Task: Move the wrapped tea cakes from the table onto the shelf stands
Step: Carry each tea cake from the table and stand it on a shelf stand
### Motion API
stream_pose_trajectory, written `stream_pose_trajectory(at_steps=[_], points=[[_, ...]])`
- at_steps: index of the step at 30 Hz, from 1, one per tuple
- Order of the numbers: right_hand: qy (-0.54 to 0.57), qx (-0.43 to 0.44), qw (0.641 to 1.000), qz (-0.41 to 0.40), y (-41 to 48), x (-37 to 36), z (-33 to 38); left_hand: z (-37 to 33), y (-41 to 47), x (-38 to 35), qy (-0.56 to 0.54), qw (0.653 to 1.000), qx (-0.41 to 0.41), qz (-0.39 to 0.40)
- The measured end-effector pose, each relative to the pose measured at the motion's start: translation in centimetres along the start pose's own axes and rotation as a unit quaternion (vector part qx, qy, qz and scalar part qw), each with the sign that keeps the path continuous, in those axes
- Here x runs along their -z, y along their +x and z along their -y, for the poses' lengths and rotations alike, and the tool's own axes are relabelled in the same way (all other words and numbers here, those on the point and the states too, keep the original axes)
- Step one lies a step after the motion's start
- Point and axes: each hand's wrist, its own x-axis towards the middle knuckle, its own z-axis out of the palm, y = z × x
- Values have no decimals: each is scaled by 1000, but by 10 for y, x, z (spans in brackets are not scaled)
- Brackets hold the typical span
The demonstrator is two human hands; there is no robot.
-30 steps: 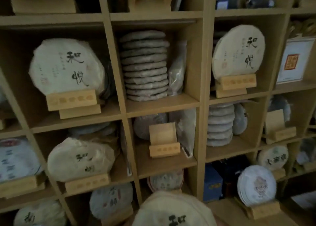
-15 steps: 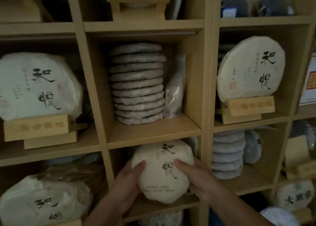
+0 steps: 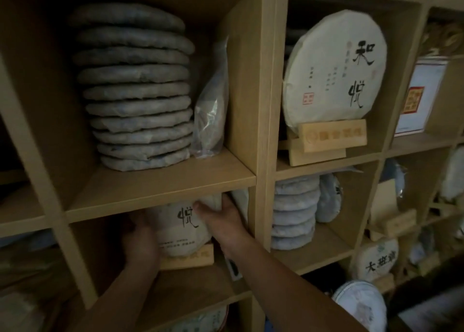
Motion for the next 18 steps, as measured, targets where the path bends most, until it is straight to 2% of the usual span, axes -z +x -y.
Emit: stream_pose_trajectory(at_steps=[5, 7, 10, 15, 18], points=[[-81, 112, 989, -57, 2, -2, -18, 8, 2, 5, 60, 997, -34, 45], [-118, 141, 980, -69, 1, -5, -21, 11, 1, 11, 112, 988, -62, 81], [-153, 175, 969, -83, 2, -6, -15, 17, -2, 16, 119, 979, -94, 135], [-119, 181, 972, -94, 10, -10, -3, 20, 0, 25, 146, 962, -99, 208], [-114, 185, 970, -109, 16, -11, -2, 20, 2, 25, 146, 960, -119, 206]])
